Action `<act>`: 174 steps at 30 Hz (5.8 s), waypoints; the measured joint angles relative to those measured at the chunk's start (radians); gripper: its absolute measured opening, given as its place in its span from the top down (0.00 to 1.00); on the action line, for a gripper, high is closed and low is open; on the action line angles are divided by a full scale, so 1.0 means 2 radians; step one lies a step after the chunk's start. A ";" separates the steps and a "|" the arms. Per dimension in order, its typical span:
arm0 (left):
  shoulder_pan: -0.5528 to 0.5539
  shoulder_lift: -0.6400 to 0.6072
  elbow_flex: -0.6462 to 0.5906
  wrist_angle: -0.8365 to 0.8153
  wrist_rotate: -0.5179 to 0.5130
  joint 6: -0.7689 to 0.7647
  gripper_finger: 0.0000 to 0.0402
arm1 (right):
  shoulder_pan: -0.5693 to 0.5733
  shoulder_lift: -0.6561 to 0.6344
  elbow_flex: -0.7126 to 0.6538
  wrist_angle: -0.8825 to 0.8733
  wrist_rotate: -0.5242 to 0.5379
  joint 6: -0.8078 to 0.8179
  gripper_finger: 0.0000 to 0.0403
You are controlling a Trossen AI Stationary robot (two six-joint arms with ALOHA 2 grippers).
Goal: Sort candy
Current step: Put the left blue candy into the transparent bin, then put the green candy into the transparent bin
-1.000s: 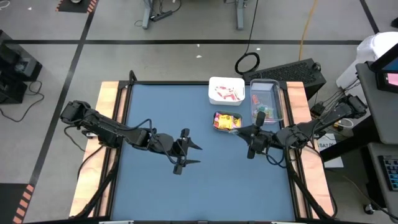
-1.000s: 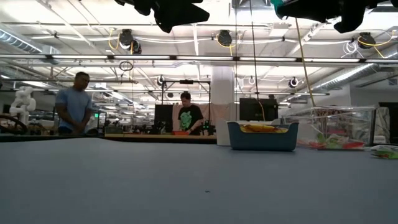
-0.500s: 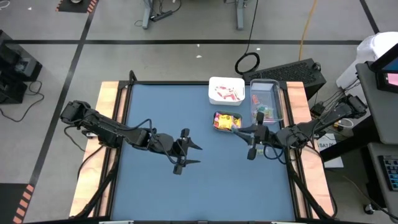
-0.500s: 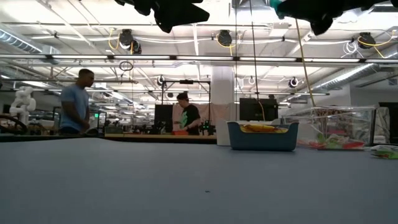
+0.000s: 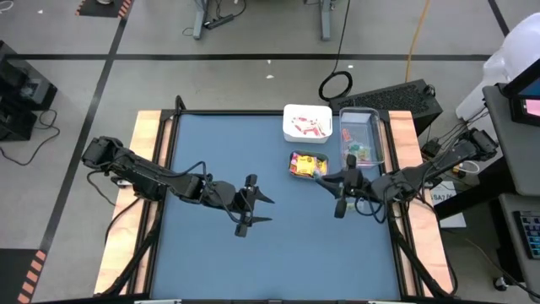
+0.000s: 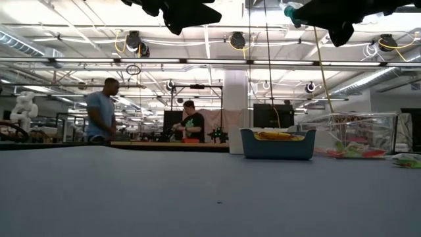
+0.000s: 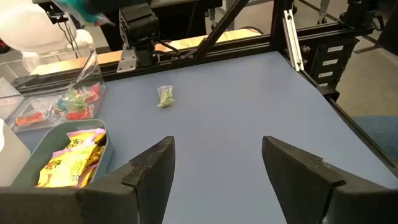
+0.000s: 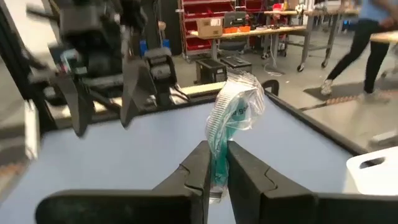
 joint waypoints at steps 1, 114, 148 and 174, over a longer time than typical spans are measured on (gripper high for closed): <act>0.000 0.000 0.000 0.000 0.000 0.000 0.39 | 0.000 0.000 0.000 -0.006 0.001 -0.017 0.91; -0.056 0.000 0.000 0.018 -0.041 -0.050 0.39 | 0.214 0.208 0.046 -0.584 -0.123 0.480 0.34; -0.055 0.000 0.000 0.016 -0.038 -0.050 0.39 | 0.205 0.171 -0.002 -0.479 -0.162 0.492 0.48; -0.054 0.000 0.000 0.017 -0.038 -0.049 0.39 | 0.163 0.170 -0.049 -0.415 -0.168 0.480 0.44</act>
